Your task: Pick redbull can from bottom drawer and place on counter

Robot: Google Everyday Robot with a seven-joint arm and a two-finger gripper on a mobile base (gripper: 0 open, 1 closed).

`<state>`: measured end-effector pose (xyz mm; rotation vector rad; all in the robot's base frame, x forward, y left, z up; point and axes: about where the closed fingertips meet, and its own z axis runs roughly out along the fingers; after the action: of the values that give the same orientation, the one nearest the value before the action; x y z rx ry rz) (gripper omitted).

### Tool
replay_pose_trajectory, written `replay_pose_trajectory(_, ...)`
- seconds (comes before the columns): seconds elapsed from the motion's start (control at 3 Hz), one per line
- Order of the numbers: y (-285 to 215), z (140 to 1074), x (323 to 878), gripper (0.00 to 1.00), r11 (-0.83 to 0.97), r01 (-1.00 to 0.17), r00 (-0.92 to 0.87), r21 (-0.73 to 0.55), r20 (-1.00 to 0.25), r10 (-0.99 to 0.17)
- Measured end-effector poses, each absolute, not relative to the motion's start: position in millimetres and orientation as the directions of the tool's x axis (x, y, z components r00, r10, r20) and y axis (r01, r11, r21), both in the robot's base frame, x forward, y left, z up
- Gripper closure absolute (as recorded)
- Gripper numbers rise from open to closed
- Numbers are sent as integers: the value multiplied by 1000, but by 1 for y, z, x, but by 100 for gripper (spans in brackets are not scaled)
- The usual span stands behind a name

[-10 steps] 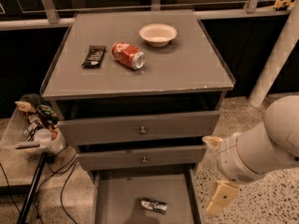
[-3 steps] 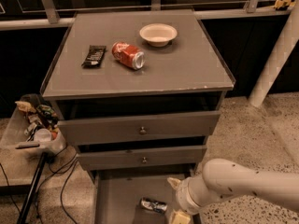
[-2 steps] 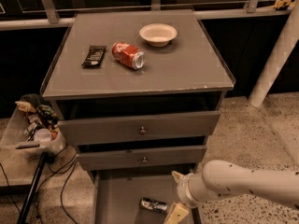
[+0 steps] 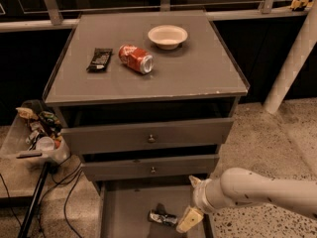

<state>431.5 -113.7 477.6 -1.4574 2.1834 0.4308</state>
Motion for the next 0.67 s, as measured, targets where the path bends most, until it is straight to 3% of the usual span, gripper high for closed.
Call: replay_pose_trajectory(0.67, -110, 453, 440, 0, 382, -923, -263, -38, -662, -702)
